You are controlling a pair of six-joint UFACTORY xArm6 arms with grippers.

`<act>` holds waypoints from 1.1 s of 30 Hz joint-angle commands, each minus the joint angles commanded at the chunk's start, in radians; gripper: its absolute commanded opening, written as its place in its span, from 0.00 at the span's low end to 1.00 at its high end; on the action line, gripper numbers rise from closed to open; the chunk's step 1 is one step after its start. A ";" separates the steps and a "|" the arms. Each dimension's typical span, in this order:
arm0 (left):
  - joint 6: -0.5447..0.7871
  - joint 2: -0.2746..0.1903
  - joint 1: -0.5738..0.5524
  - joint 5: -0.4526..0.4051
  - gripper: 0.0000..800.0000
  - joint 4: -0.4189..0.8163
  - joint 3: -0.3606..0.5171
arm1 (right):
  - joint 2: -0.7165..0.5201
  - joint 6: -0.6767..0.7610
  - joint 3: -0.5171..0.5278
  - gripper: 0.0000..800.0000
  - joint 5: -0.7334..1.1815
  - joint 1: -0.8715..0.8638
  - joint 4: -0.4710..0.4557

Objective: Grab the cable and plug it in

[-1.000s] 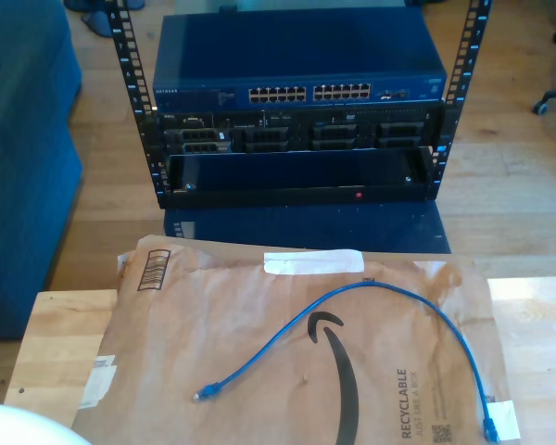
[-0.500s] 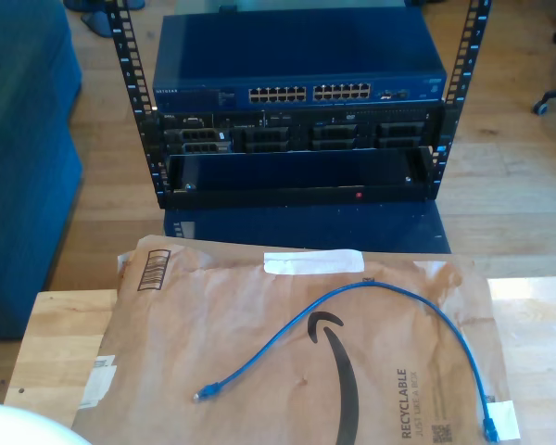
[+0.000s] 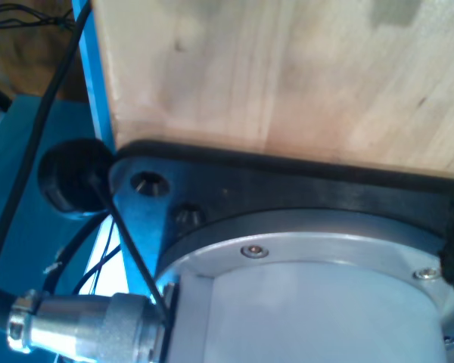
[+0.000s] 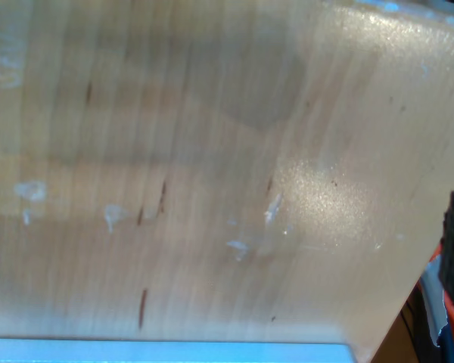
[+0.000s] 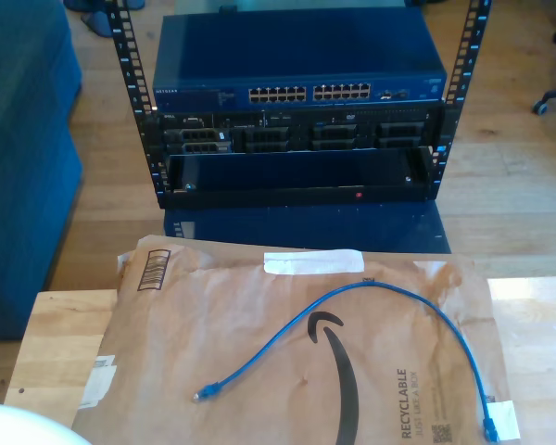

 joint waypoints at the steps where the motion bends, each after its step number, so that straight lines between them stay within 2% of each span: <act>1: 0.000 0.000 0.000 0.000 1.00 0.000 0.000 | 0.000 0.000 0.000 1.00 0.000 0.000 0.000; 13: 0.000 0.000 0.000 0.000 1.00 0.000 0.000 | 0.000 0.002 0.000 1.00 0.000 0.000 0.002; 17: -0.005 0.002 -0.002 0.006 1.00 0.002 -0.002 | 0.000 0.046 -0.003 1.00 0.000 0.000 0.005; 20: -0.014 -0.009 -0.002 0.028 1.00 0.005 -0.015 | -0.058 0.080 -0.035 1.00 0.060 0.003 -0.005; 24: -0.021 -0.014 -0.005 0.133 1.00 0.008 -0.075 | -0.089 0.080 -0.133 1.00 0.193 0.000 -0.006; 27: -0.020 -0.028 -0.008 0.166 1.00 0.008 -0.112 | -0.086 0.084 -0.195 1.00 0.242 0.000 0.003; 30: -0.023 -0.032 -0.044 0.273 1.00 0.008 -0.170 | -0.087 0.100 -0.224 1.00 0.242 0.031 0.012; 33: -0.052 -0.029 -0.120 0.422 1.00 0.002 -0.292 | -0.084 0.222 -0.236 1.00 0.235 0.189 0.020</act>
